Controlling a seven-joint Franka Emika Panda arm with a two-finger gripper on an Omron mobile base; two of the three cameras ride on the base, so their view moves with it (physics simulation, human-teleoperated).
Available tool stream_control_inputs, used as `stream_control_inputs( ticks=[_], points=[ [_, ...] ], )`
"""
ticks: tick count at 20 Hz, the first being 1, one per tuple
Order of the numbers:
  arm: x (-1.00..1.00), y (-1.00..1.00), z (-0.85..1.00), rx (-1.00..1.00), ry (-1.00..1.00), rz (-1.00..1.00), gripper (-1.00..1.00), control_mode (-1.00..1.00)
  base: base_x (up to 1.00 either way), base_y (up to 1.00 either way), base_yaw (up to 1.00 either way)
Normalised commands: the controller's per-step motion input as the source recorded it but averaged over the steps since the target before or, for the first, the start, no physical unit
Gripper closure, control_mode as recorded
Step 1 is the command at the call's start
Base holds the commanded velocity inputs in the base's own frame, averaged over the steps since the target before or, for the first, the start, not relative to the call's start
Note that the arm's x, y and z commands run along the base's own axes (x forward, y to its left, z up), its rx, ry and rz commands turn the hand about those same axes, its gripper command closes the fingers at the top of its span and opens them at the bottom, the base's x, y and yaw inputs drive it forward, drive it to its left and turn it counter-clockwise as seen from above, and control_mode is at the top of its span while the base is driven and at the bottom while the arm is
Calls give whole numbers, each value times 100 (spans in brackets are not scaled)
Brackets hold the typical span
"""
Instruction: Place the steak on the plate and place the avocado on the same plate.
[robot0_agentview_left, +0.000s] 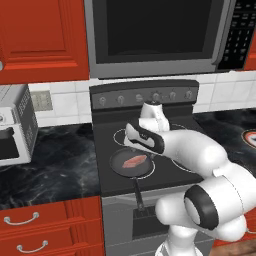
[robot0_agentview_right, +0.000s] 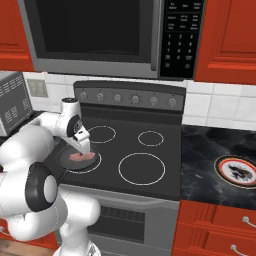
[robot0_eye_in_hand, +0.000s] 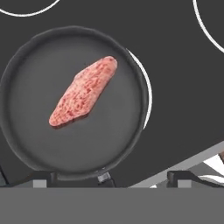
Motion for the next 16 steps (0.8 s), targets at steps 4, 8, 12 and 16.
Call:
stream_control_inputs(
  ticks=[4,8,12,16],
  points=[
    [15,20,-21,-1,4,0,-100,-100,0,0,0],
    [30,15,-13,0,12,0,-100,-100,0,0,0],
    [26,8,-4,0,13,0,-100,-100,0,0,0],
    [5,0,-1,0,6,0,-100,-100,0,0,0]
  ],
)
